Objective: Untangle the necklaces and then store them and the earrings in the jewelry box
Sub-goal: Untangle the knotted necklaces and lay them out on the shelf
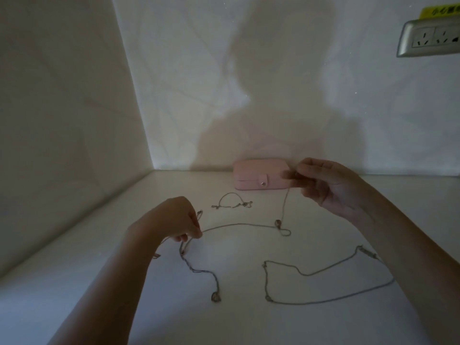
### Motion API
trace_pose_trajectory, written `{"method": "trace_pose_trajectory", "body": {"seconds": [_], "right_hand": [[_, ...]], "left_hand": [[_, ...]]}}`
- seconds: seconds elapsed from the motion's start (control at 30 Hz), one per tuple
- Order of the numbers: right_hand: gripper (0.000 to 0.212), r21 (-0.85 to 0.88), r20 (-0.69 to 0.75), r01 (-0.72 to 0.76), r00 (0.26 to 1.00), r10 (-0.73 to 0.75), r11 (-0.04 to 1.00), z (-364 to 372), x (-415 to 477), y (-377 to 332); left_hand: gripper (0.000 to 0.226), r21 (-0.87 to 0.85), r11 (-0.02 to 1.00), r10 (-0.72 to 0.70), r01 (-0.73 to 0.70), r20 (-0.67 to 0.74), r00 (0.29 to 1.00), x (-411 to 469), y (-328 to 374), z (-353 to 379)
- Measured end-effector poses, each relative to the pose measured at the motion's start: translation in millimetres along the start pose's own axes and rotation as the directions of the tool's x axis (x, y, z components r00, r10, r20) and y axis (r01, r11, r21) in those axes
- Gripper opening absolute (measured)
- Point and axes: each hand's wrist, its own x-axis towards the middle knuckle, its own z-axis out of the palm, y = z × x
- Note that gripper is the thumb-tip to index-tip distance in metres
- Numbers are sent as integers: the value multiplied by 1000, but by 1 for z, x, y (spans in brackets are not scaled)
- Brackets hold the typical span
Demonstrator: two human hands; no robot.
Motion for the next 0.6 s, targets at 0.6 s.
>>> {"method": "trace_pose_trajectory", "body": {"seconds": [0.6], "right_hand": [[5,-500,-32,-109,994,107,859,25,0,49]], "left_hand": [[25,186,982,-40,40,-3,999,-10,10,15]]}}
